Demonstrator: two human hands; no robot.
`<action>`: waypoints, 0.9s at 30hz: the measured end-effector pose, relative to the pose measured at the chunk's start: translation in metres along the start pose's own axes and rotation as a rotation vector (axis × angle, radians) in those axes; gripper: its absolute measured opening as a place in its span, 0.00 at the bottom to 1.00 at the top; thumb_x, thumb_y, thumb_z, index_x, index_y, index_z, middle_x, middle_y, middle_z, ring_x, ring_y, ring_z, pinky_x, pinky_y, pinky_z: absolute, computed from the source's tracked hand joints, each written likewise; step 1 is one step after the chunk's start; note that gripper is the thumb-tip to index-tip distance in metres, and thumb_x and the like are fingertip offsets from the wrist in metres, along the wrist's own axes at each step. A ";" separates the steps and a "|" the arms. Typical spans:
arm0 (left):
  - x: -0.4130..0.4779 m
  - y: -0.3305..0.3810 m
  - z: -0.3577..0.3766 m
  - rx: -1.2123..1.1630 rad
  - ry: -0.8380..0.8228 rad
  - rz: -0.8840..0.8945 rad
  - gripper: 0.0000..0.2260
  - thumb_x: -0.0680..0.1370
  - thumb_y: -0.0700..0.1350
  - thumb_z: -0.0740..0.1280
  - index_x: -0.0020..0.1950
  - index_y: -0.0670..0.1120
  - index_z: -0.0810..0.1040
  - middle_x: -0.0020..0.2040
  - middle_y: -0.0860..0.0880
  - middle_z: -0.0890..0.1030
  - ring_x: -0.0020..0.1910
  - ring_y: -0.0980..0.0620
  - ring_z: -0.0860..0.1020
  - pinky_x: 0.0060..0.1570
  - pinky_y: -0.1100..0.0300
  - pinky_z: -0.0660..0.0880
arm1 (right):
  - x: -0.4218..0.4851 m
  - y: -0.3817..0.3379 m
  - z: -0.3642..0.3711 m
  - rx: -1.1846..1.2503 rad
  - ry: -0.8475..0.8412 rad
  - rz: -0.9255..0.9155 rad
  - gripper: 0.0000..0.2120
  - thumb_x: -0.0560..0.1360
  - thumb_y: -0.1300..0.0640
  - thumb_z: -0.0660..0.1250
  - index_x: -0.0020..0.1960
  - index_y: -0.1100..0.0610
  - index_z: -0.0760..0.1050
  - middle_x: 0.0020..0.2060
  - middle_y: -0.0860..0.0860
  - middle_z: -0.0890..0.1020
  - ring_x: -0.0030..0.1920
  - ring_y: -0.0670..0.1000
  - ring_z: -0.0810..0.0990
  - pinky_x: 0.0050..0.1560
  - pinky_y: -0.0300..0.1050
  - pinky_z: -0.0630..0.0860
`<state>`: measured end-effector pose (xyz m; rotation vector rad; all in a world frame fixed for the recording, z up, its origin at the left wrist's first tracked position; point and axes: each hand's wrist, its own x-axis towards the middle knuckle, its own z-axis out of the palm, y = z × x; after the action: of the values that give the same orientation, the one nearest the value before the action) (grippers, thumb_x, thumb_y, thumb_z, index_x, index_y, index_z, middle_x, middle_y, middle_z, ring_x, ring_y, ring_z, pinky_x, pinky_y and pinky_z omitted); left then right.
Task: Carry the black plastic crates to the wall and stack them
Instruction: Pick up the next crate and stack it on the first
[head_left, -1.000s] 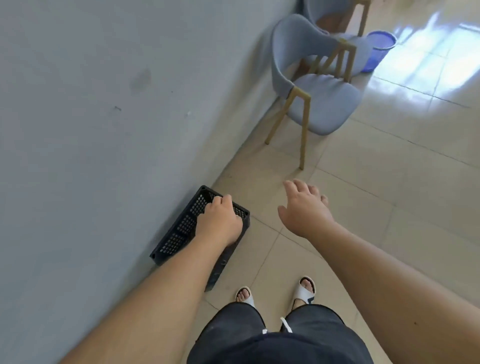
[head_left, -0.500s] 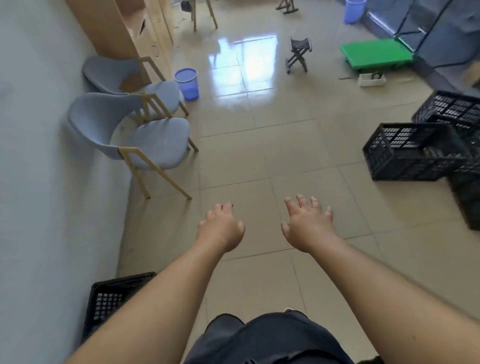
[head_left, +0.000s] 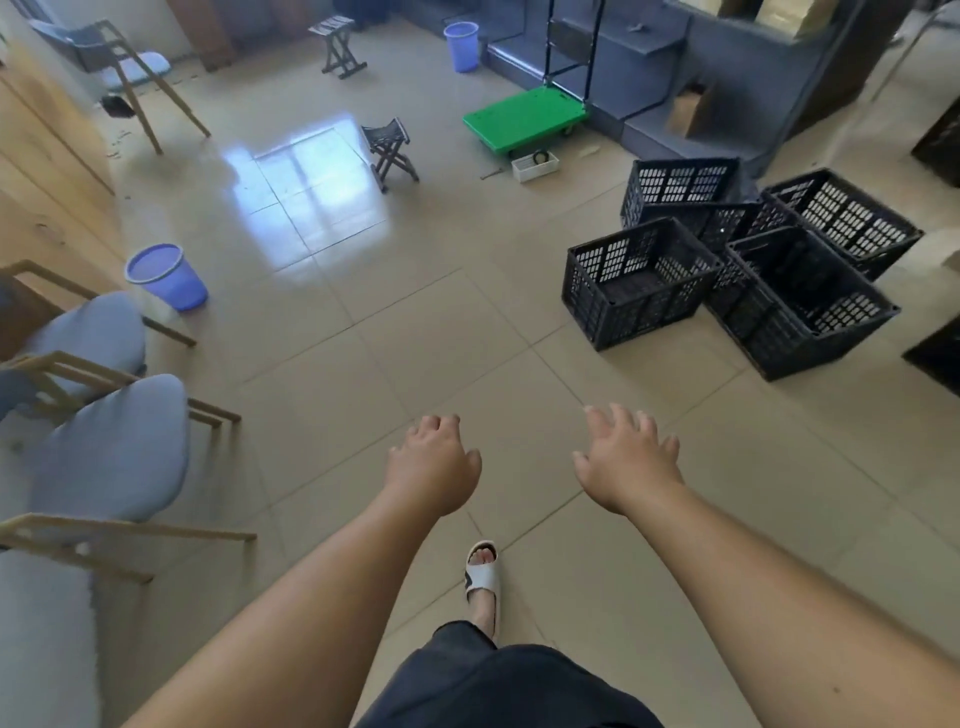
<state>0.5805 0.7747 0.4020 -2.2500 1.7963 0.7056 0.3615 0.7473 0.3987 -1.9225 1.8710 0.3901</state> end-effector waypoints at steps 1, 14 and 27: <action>0.021 0.011 -0.006 0.006 -0.007 0.026 0.24 0.84 0.56 0.56 0.78 0.48 0.63 0.75 0.46 0.68 0.73 0.43 0.67 0.66 0.46 0.68 | 0.016 0.007 -0.009 0.007 0.008 0.025 0.31 0.82 0.42 0.55 0.82 0.48 0.50 0.81 0.52 0.55 0.80 0.61 0.52 0.74 0.69 0.56; 0.253 0.181 -0.095 0.137 -0.096 0.400 0.23 0.84 0.55 0.56 0.77 0.46 0.64 0.74 0.44 0.68 0.72 0.41 0.69 0.66 0.45 0.68 | 0.174 0.095 -0.114 0.189 0.018 0.414 0.30 0.83 0.42 0.55 0.82 0.48 0.51 0.81 0.53 0.57 0.78 0.61 0.56 0.73 0.66 0.59; 0.409 0.425 -0.132 0.259 -0.102 0.470 0.21 0.83 0.53 0.57 0.74 0.47 0.65 0.73 0.46 0.69 0.71 0.42 0.69 0.65 0.44 0.69 | 0.339 0.293 -0.214 0.309 0.036 0.500 0.29 0.83 0.43 0.55 0.81 0.47 0.53 0.80 0.53 0.59 0.76 0.59 0.60 0.70 0.63 0.62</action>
<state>0.2731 0.2546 0.3913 -1.6163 2.2390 0.6004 0.0672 0.3474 0.3896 -1.2625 2.2739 0.1952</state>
